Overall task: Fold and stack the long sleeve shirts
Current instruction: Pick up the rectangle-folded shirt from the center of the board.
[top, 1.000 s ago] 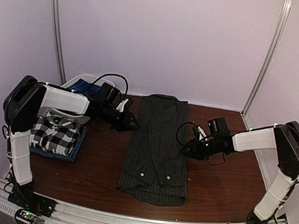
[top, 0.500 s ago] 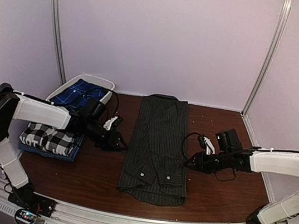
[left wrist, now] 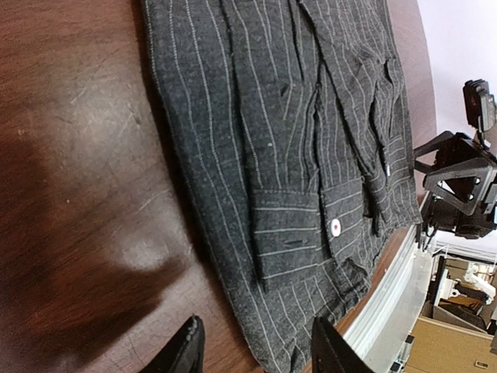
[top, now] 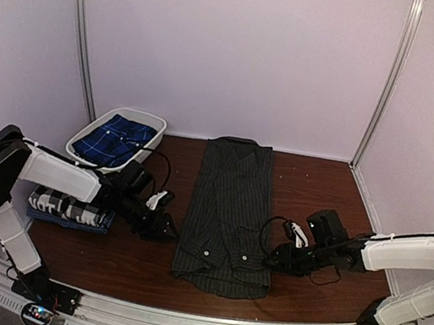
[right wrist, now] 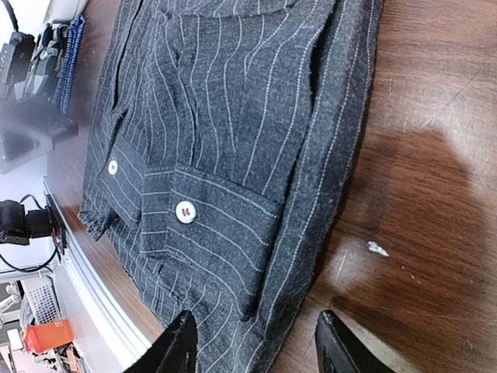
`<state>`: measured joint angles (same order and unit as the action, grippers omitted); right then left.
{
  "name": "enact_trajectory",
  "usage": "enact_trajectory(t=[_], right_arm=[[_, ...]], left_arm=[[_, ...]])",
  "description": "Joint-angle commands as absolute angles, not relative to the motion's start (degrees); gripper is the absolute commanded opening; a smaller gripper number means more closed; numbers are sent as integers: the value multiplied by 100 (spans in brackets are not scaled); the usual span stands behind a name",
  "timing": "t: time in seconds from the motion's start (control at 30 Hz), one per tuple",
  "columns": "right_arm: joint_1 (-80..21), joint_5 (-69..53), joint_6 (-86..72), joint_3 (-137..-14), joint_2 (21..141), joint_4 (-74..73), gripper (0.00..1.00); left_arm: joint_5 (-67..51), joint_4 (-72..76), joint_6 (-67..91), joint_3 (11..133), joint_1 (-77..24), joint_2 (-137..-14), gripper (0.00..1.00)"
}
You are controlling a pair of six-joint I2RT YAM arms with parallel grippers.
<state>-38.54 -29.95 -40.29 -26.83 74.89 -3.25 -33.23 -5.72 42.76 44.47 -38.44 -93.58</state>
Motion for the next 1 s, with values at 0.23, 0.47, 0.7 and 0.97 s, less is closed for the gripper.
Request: enact_trajectory(t=[0.23, 0.47, 0.7, 0.97], right_arm=[[-4121, -2906, -4608, -2413, 7915, 683, 50], [-4128, -2930, -4751, -2301, 8059, 1068, 42], [-4145, -2999, -4807, -2196, 8160, 1363, 31], [-4236, -3077, -4902, -2072, 8190, 1646, 9]], left_arm=[[-3460, -220, 4373, 4681, -4102, -9958, 47], [-3529, -229, 4490, 4792, -4260, -10156, 43], [-3694, -99, 4719, 4958, -4304, -10317, 30], [-3876, 123, 4940, 4871, -4412, -10271, 1]])
